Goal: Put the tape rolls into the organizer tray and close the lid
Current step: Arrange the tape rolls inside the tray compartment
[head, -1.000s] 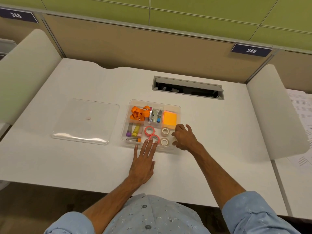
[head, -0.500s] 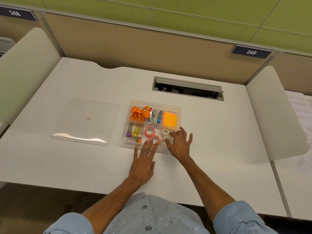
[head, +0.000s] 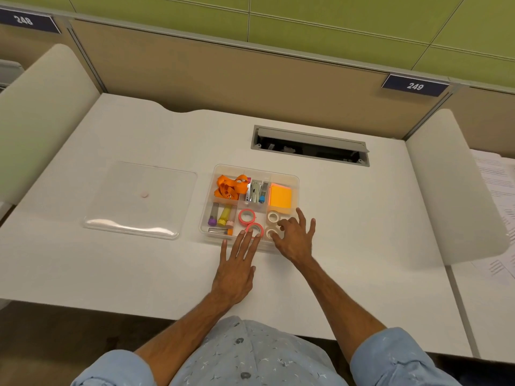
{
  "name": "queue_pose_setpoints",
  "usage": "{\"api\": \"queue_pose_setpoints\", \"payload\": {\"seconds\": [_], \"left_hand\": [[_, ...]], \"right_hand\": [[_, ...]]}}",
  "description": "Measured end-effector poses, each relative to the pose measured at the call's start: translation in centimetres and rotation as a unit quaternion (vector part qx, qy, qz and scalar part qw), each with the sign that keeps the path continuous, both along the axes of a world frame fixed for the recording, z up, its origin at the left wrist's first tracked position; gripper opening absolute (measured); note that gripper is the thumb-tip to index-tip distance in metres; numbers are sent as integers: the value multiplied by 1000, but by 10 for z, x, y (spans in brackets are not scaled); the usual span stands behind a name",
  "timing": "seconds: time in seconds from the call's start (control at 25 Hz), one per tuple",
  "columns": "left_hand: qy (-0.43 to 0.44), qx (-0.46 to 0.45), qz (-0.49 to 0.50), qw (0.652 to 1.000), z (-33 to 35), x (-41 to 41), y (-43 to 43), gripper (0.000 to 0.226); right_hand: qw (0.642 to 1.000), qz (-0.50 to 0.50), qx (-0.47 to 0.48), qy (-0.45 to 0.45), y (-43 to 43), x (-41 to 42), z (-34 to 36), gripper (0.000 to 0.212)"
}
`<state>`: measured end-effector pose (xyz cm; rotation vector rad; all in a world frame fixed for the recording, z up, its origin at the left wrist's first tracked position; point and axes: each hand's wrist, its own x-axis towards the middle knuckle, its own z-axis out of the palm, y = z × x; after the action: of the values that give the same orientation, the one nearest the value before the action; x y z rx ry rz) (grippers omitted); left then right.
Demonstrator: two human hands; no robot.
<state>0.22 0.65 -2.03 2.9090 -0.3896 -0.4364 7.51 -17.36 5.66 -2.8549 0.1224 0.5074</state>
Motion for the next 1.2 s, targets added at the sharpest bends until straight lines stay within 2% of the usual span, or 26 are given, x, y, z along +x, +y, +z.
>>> {"api": "queue_pose_setpoints", "payload": {"seconds": [0.16,0.44,0.76,1.0,1.2], "left_hand": [[1,3,-1,1000,0,0,0,80],[7,0,0,1000,1,1,0,80],[4,1,-9,1000,1,0,2,82],[6,7,-12,1000,2,1,3,81],[7,6,-7,1000,3,0,3,81]], "right_hand": [[999,-20,-22,-15,2,0,-1,42],[998,-53,-32,16,10,9,-2,38],[998,-21,-52,7,2,14,-1,49],[998,-64,23,-12,7,9,-2,35],[998,-59,21,-6,6,9,-3,35]]}}
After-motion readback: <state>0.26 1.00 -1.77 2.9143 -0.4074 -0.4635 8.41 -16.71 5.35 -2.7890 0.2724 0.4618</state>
